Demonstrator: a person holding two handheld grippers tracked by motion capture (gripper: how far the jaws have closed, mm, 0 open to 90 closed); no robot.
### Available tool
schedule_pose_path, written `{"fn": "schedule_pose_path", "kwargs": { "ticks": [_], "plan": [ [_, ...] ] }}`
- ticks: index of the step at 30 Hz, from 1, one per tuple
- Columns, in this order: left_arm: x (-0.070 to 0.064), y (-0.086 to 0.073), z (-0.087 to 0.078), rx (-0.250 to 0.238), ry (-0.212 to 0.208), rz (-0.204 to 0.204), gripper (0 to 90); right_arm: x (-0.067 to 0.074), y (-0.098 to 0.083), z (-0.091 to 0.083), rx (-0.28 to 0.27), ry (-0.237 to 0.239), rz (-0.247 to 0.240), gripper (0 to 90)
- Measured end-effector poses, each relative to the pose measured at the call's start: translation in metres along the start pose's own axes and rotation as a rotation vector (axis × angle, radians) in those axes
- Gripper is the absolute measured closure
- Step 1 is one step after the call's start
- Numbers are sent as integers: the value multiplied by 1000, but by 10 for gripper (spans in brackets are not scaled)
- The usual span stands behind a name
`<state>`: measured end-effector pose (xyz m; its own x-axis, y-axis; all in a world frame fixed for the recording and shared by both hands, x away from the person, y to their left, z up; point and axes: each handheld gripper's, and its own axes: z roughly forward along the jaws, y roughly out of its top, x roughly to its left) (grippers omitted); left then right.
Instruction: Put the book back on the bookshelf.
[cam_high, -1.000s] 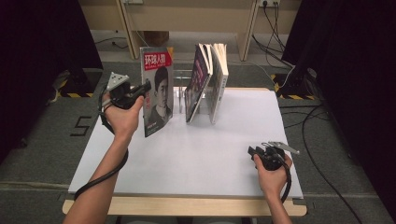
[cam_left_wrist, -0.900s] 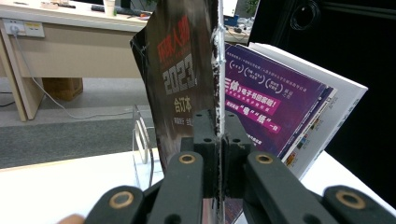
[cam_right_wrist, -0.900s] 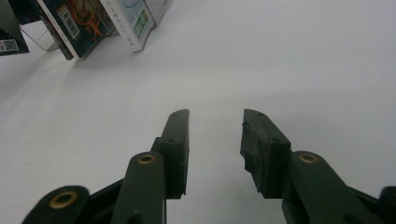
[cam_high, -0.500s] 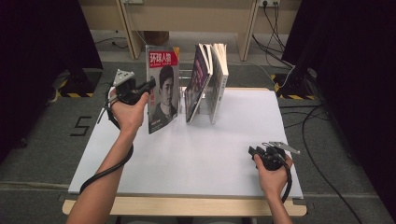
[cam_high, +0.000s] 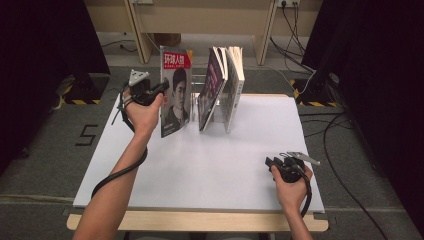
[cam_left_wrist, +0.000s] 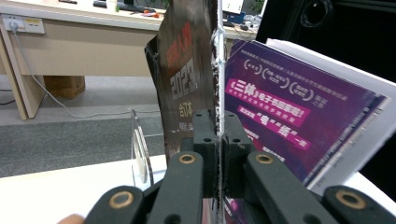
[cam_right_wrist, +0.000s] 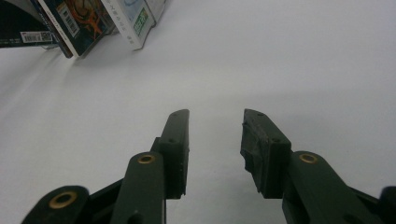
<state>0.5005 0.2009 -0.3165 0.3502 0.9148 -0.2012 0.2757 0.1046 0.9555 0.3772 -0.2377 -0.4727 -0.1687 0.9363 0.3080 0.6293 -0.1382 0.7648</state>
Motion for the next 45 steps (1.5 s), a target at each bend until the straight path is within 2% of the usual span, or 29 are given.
{"fn": "schedule_pose_path", "kwargs": {
  "ticks": [13, 15, 26, 31, 33, 36, 41, 45],
  "plan": [
    [3, 11, 22, -13, 14, 14, 866, 1, -1, 1, 9, 3, -1, 622],
    [4, 12, 26, -9, 19, 18, 866, -1, -1, 2, 7, 4, -19, 622],
    [8, 13, 49, -20, 55, 22, 866, -2, -2, 3, 16, 3, -13, 622],
    [13, 6, 56, -39, 60, 29, 865, -2, -2, 3, 14, 1, -15, 622],
    [14, 2, 54, -44, 55, 34, 865, -3, -2, 3, 14, 1, -17, 622],
    [16, -4, 47, -51, 79, 74, 864, -2, -3, 3, 17, 2, -10, 622],
    [19, -17, 28, -53, 91, 86, 861, -2, -3, 3, 15, 0, -22, 620],
    [22, -32, 9, -46, 90, 103, 856, -1, -3, 3, 16, 4, -12, 619]
  ]
}}
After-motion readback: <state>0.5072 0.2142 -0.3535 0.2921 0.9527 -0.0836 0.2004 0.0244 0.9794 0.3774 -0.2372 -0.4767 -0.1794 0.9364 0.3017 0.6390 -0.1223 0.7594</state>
